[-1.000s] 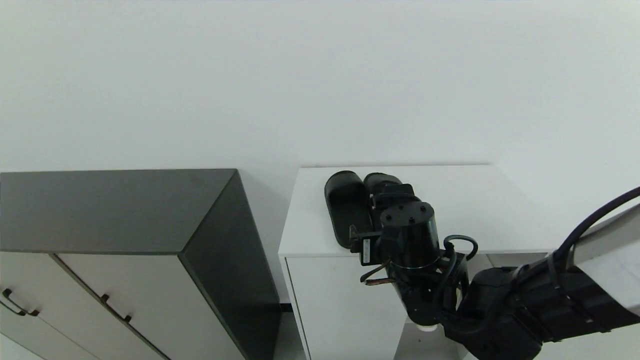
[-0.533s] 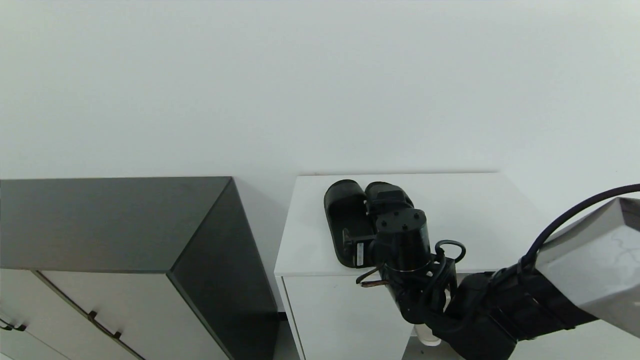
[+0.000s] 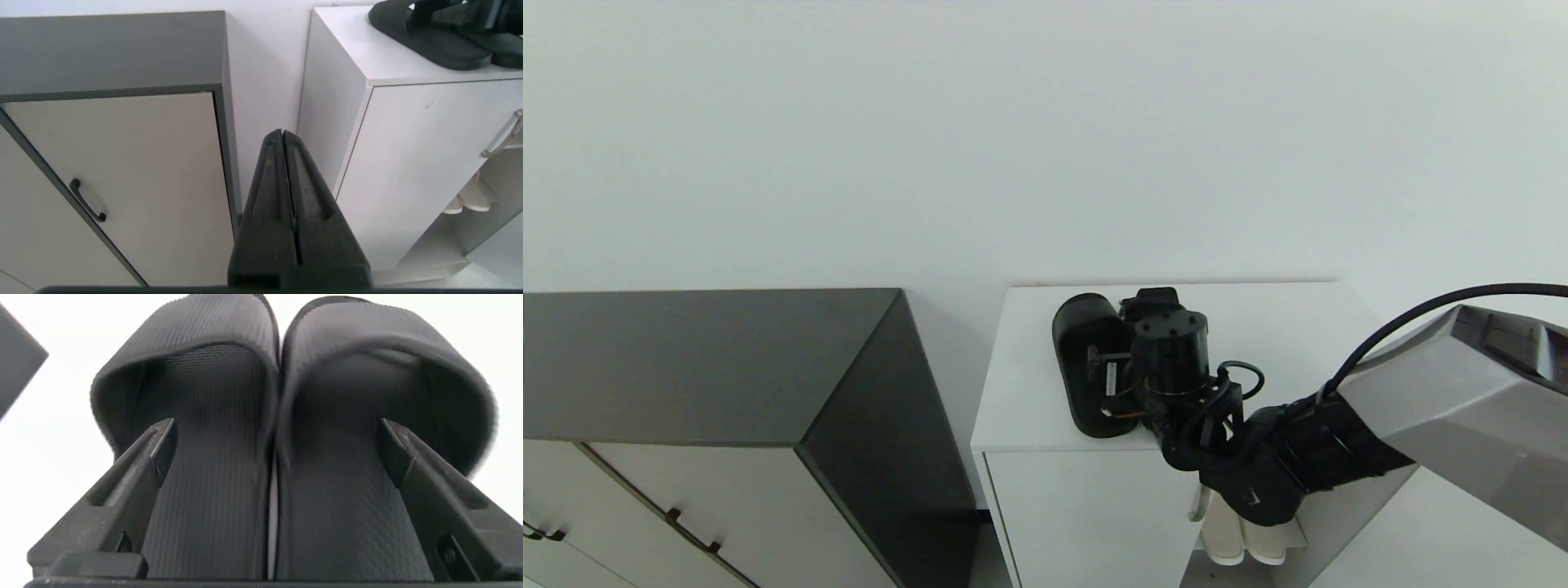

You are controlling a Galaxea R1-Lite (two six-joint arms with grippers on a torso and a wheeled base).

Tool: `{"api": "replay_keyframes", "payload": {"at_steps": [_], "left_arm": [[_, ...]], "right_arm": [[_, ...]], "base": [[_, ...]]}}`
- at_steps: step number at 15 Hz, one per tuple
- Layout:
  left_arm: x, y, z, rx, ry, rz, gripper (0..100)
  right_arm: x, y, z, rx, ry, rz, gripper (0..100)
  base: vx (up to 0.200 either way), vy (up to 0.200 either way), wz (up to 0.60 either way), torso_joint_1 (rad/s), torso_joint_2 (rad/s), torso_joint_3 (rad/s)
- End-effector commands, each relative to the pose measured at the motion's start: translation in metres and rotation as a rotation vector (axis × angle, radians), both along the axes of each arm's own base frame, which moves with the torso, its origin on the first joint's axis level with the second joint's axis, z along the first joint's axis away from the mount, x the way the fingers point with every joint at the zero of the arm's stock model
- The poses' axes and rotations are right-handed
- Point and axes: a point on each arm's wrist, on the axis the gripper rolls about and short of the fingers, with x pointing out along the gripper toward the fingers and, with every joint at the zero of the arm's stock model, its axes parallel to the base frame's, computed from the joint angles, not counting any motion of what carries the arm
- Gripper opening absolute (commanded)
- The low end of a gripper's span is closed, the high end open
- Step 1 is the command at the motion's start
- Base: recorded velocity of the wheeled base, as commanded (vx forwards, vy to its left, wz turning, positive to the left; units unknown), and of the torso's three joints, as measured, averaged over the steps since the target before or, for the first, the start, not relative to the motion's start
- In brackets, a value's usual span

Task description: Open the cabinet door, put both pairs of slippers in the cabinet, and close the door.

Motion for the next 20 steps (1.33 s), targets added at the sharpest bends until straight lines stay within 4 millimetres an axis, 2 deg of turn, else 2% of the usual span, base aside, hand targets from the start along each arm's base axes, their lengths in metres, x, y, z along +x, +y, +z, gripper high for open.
{"api": "replay_keyframes", "payload": {"at_steps": [1,8,9,15,18,20], "left_arm": [[0.0,0.0,0.0,0.0,0.0,0.0,0],[0.0,0.0,0.0,-0.002,0.0,0.0,0],[0.0,0.0,0.0,-0.002,0.0,0.0,0],[0.0,0.0,0.0,-0.002,-0.002,0.0,0],[0.0,0.0,0.0,-0.002,0.0,0.0,0],[0.0,0.0,0.0,-0.002,0.0,0.0,0]], "right_arm": [[0.013,0.002,-0.01,-0.014,0.012,-0.016,100],[0.031,0.005,-0.012,-0.025,0.019,-0.038,100],[0.031,0.005,-0.012,-0.026,0.02,-0.038,0],[0.03,0.004,-0.011,-0.042,0.016,-0.035,0],[0.027,0.002,0.003,-0.026,-0.005,-0.035,0],[0.016,-0.006,0.018,-0.03,-0.021,-0.028,0]], "base": [[0.0,0.0,0.0,0.0,0.0,0.0],[0.0,0.0,0.0,0.0,0.0,0.0],[0.0,0.0,0.0,0.0,0.0,0.0],[0.0,0.0,0.0,0.0,0.0,0.0],[0.0,0.0,0.0,0.0,0.0,0.0],[0.0,0.0,0.0,0.0,0.0,0.0]]}}
